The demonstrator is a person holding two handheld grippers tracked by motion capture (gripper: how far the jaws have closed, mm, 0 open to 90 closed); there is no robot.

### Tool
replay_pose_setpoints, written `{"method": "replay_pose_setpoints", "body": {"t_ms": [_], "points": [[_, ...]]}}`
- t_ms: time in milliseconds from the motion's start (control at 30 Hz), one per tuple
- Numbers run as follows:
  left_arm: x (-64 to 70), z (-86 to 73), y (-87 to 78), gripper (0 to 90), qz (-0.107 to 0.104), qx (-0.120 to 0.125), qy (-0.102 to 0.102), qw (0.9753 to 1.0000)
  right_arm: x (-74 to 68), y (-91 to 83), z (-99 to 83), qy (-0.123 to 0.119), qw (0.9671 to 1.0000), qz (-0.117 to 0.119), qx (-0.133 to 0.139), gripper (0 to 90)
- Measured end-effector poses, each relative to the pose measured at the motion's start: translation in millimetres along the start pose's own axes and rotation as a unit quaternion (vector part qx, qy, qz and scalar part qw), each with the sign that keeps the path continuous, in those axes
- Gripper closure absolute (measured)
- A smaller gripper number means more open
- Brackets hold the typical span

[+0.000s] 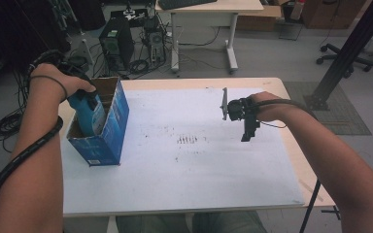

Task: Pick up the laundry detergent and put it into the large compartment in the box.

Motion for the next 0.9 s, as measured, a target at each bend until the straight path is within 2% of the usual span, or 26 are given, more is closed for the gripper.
{"method": "replay_pose_setpoints", "body": {"t_ms": [900], "points": [[-2.6,-5.3,62.8,38.6,-0.016,-0.021,-0.007,0.9996,-0.8,3.3,0.5,-0.002,1.0000,0.002,0.002,6.1]]}}
Point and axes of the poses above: each handheld gripper's, and its own axes: y roughly forward along the jaws, z roughly out of its top, x roughly to its right, the point moved 5 cm from there along y, roughly forward along the jaws, and after that the axes turned 7 degrees about -y, right-handed, at the moved point
